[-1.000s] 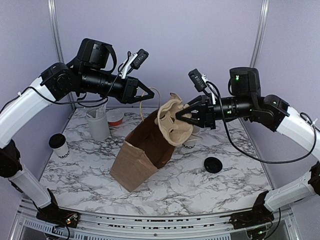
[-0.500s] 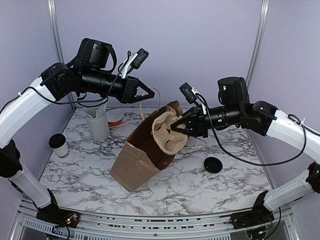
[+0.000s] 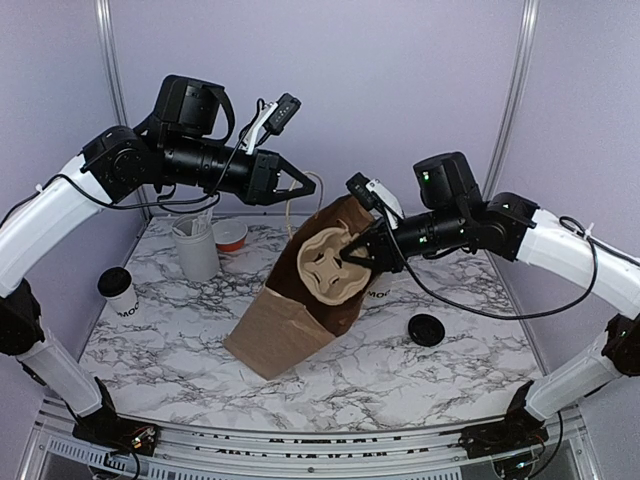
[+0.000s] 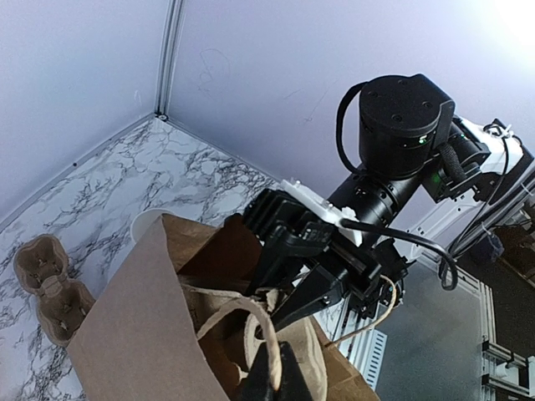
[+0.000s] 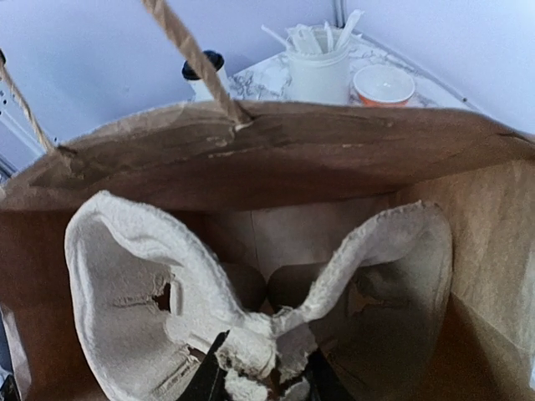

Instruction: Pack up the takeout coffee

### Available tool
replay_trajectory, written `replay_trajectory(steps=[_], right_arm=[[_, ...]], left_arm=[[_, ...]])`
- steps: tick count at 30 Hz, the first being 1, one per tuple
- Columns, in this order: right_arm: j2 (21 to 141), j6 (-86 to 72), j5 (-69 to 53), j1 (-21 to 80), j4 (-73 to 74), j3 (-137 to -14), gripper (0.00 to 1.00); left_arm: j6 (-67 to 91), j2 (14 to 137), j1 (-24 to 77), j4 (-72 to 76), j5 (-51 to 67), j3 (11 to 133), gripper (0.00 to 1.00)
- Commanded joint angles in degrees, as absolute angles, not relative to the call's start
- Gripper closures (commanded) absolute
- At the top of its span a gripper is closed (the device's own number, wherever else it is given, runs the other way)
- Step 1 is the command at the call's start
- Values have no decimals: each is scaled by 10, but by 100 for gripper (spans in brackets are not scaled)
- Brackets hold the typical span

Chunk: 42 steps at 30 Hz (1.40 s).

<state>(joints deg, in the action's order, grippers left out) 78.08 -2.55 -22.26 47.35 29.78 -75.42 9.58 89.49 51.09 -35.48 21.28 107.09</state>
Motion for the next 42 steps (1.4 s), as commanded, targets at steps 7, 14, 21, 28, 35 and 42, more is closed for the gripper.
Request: replay_trajectory(steps=[7,14,21,28,35,42], right_arm=[[782,18,-141,477,407,-858,77],[775,26,-99,477,486,-881,78],[760,20,-70,477,556,-901,78],[777,17,-72,477,577,-934,78],[814,24,-66,498,591,-941,78],[840,27,-43,499,580,-939,78]], left_arm=[[136,931,543,-278,284,1122,100],[154,984,578,-260,317,1181,100],[211,981,576,-192,325,1144,100],[395,944,539,11,393,1017,100],[476,915,504,123,420,937,100],[491,901,480,124,416,916,100]])
